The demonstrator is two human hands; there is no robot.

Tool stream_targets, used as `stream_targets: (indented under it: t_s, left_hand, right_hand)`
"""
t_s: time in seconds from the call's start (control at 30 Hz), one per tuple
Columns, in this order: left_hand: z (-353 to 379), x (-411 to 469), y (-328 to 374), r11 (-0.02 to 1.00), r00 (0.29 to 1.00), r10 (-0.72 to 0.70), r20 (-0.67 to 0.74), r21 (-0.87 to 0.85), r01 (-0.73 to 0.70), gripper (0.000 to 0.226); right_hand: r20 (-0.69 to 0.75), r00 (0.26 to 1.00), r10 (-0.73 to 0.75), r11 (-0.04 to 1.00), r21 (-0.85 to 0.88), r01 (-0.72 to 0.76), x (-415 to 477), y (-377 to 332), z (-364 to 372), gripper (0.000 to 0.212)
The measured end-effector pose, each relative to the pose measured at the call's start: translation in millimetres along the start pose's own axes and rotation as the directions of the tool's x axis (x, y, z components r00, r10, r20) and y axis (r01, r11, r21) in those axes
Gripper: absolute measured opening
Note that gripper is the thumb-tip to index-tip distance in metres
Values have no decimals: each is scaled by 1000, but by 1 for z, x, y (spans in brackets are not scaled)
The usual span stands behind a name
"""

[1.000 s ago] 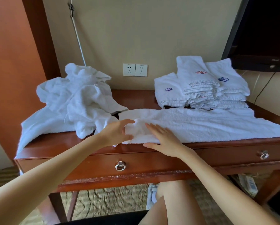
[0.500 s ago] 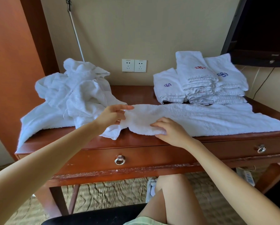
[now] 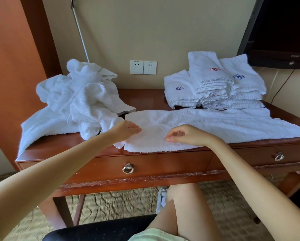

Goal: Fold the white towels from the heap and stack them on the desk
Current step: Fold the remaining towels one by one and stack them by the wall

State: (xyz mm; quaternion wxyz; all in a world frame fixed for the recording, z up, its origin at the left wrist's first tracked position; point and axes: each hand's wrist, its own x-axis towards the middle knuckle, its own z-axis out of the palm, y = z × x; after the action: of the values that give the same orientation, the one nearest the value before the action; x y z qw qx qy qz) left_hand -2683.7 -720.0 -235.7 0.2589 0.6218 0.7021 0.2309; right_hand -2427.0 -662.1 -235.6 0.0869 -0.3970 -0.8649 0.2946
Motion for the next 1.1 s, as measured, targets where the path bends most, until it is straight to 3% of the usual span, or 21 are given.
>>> stream_targets:
  t_s: [0.17,0.33,0.43,0.5,0.57,0.63,0.77,0.83,0.97,1.03,1.1]
  left_hand:
    - [9,10,3,959,982,-95,-163,-278,46,37]
    - [10,14,2,946,973,-119,-197,-320,51,48]
    - [8,13,-6,983,973,-98,-209,-175,61,52]
    - [10,12,-10,994,982,-67,-178,68,80,53]
    - [13,9,-9,956,991,-33,-132,286,70,50]
    - [17,10,-7,924,995,-22,-93,379,56,49]
    - [12,20,-1,876,992,35,-119,482,27,59]
    - [4,33,3,897,983,76,-166,441,6,60]
    - [-13,72,15,938,951,198,-237,327,-113,50]
    - [-16,91,16,924,961,209,-182,359,-133,50]
    - [-16,106,11,896,988,150,-48,428,-115,55]
  right_hand:
    - [-286,958,-36,996,-85,12,31,7,7,29]
    - [-287,954,85,948,-271,-166,57,23,8,39]
    - [-315,942,113,930,-300,-212,57,34,9,39]
    - [-338,937,88,934,-299,-195,55,38,12,38]
    - [-296,953,69,935,-313,-165,52,40,16,43]
    - [-227,971,76,938,-313,-147,50,40,18,49]
    - [-149,981,126,926,-338,-170,53,36,16,54]
    - [-143,982,125,931,-325,-166,62,34,11,52]
    - [-319,948,21,972,-217,-94,90,26,-5,37]
    - [-392,920,0,981,-178,-76,108,26,-11,31]
    - [-356,934,21,978,-188,-94,126,29,-14,32]
